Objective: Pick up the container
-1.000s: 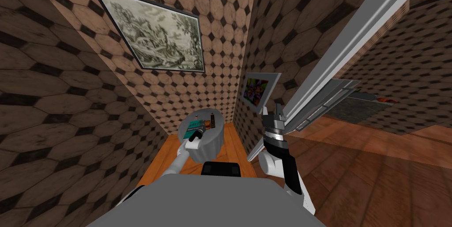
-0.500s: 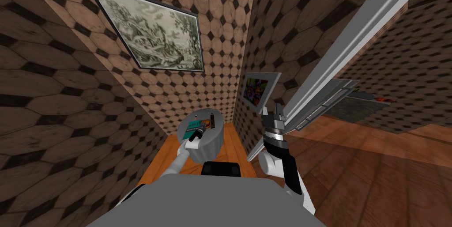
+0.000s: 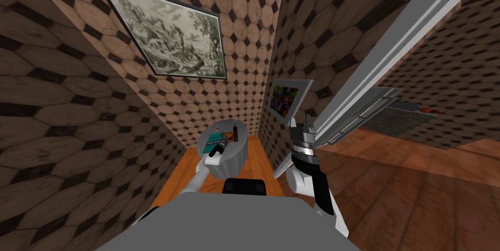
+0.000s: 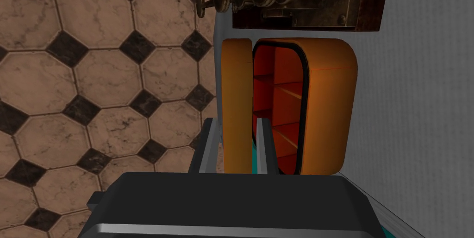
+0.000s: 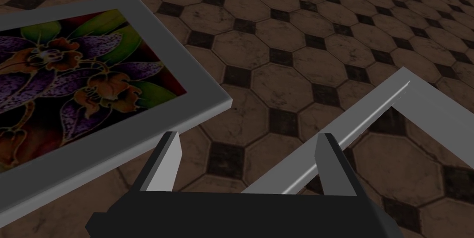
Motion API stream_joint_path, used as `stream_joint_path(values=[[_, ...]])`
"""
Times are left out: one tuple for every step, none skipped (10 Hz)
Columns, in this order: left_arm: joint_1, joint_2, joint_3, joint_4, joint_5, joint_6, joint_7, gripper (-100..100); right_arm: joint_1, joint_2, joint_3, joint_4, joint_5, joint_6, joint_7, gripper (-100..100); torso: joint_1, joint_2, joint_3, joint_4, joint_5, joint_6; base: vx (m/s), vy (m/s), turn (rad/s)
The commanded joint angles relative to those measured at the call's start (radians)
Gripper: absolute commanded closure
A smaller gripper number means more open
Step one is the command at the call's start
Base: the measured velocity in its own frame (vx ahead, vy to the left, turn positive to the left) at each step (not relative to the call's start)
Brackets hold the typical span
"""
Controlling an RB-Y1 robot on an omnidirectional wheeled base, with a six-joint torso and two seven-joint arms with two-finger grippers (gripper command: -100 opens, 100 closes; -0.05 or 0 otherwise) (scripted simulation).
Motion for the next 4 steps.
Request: stream_joint_path(values=[[0.022,-0.003,-0.007,-0.033,-0.002,0.015,-0.002,100,0.0,0.0,0.0,0.0,0.0,0.0,0.0,0,0.0,0.0,0.0,0.0,0.0,0.0,-0.025,0.003,0.036],[0.034,-0.005,-0.011,-0.054,-0.004,0.023,-0.004,100,0.0,0.0,0.0,0.0,0.0,0.0,0.0,0,0.0,0.001,0.001,0.0,0.0,-0.001,-0.026,0.003,0.029],[0.03,-0.005,-0.009,-0.049,-0.003,0.02,-0.003,100,0.0,0.0,0.0,0.0,0.0,0.0,0.0,0,0.001,0.002,0.001,0.0,0.0,-0.001,-0.012,0.0,0.004],[0.032,-0.005,-0.01,-0.052,-0.003,0.022,-0.003,0,0.0,0.0,0.0,0.0,0.0,0.0,0.0,0,0.001,0.002,0.001,0.0,-0.001,-0.001,0.0,0.0,0.0]])
